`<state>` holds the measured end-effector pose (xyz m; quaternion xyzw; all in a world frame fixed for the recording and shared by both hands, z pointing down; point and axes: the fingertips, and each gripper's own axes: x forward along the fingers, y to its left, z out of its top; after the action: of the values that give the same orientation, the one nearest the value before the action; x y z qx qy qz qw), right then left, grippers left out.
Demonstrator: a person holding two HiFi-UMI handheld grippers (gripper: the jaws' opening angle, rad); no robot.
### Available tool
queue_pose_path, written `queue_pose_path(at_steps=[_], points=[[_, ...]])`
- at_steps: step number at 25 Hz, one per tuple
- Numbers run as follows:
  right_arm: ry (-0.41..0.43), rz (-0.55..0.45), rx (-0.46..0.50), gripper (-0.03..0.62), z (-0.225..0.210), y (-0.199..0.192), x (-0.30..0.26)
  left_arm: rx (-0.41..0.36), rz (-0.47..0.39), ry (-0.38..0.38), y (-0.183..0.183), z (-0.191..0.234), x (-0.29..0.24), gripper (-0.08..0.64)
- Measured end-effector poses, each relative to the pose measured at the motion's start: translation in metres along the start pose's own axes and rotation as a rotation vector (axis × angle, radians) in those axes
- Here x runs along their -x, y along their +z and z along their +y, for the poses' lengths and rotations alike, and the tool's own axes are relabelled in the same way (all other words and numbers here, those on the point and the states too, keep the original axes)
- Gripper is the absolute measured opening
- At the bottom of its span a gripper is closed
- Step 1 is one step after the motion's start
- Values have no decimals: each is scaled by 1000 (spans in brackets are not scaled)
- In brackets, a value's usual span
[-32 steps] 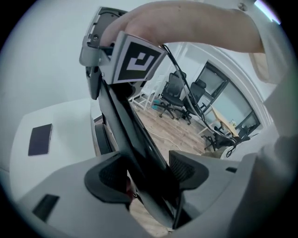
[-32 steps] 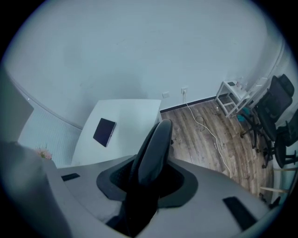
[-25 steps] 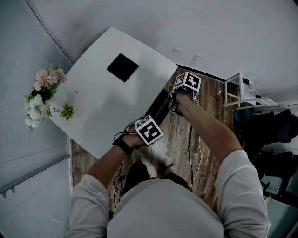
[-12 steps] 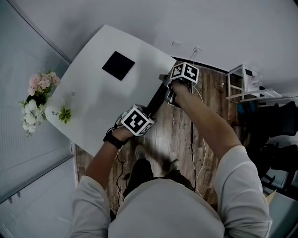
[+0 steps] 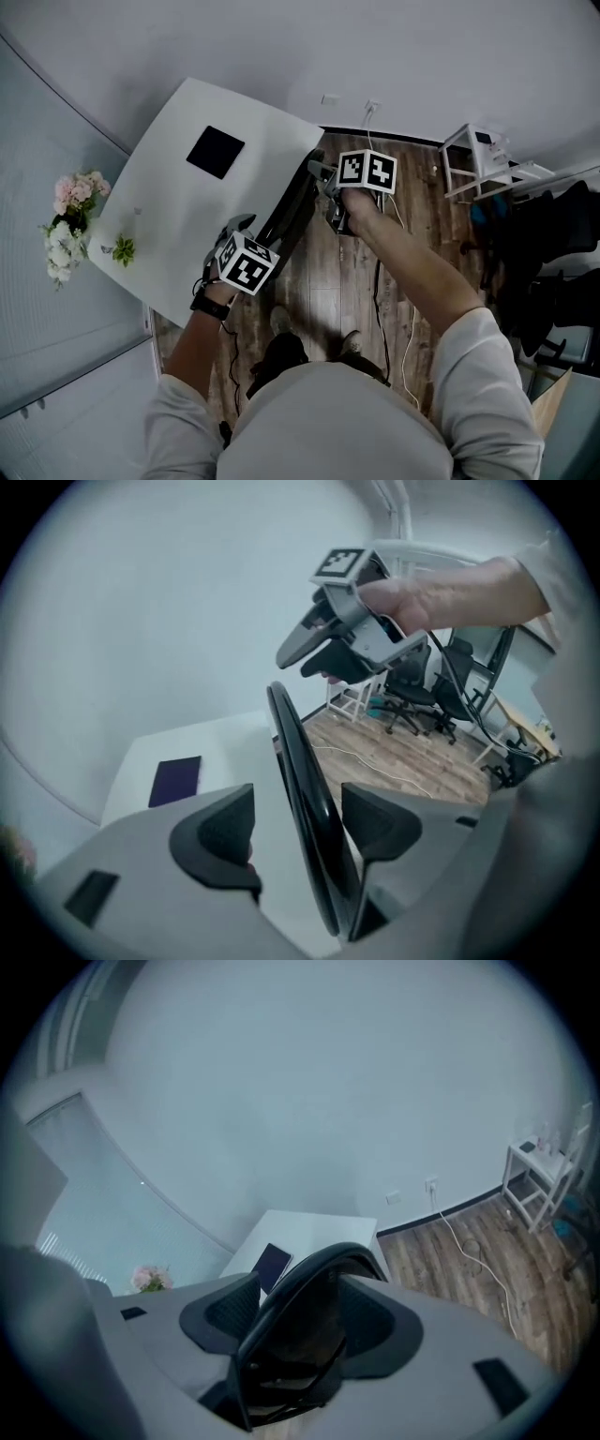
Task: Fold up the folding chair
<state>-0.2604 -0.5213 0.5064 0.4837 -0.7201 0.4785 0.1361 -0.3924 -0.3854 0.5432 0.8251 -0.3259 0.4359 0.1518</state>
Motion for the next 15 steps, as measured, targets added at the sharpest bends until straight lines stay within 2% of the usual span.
queue_pose_path(at_steps=[3,6,11,15], points=[[20,-67,105,268,-6,-1,43,51,-78,82,16,4,20,294],[30,-144,223,259,-13,-8,90,81,-146,127,33,-6,37,291],[8,-265,421,241,-36,-27,184,70,-251,146,76,-55,61,271],[-51,-369,560,196,-62,-47,262,85,-341,129,105,-103,75,230]])
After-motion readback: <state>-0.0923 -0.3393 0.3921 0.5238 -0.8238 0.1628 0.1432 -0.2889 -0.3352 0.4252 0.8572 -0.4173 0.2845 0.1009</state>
